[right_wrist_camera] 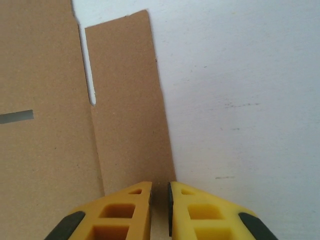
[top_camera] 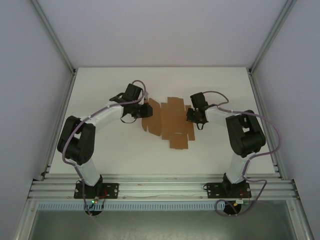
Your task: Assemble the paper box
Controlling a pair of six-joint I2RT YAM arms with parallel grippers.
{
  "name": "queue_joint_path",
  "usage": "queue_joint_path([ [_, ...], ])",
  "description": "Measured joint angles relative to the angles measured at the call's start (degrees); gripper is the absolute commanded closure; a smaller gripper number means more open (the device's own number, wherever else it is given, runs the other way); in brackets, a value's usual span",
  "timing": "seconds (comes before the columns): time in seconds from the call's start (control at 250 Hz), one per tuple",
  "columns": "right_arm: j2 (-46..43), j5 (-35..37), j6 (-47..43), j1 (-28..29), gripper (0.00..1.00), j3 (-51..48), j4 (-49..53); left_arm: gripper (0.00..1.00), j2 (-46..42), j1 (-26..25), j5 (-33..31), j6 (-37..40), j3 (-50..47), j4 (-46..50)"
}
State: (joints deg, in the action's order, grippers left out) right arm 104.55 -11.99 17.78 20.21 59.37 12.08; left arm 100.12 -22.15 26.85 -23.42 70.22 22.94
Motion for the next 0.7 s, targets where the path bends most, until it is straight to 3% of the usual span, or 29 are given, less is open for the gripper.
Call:
queue_joint_path([
  [0.24,-0.94,-3.32,0.13,0.00,0.77,-1.86,-2.51,0.94,4.07,-4.76,-8.39,0.90,6.45,6.21],
  [0.3,-1.57,-3.74,0.17,0.04,0.68,-2.29,-2.51,1.00,4.28,-5.22,-9.77,0.87,7.48,6.58],
  [0.452,-5.33,-5.55,-1.27,-0.22,0.38,-4.57,-1.14,1.00,2.54,-5.25,-10.84,1.60,7.43,5.86],
  [0.528,-9.11,-7.82,-1.44,-2.03,0.32,-6.56,-0.52,1.00,-1.33,-5.20,-10.34,2.54,3.78,2.69],
  [0.628,-15.58,-12.15,-1.92,-6.80,0.16,-9.09,-0.94,1.00,-9.38,-5.09,-8.17,3.06,-2.86,-2.49],
  [0.699,-20.37,-15.69,-2.27,-10.14,0.13,-10.95,-2.73,1.00,-15.43,-4.70,-5.97,3.21,-6.95,-6.82],
])
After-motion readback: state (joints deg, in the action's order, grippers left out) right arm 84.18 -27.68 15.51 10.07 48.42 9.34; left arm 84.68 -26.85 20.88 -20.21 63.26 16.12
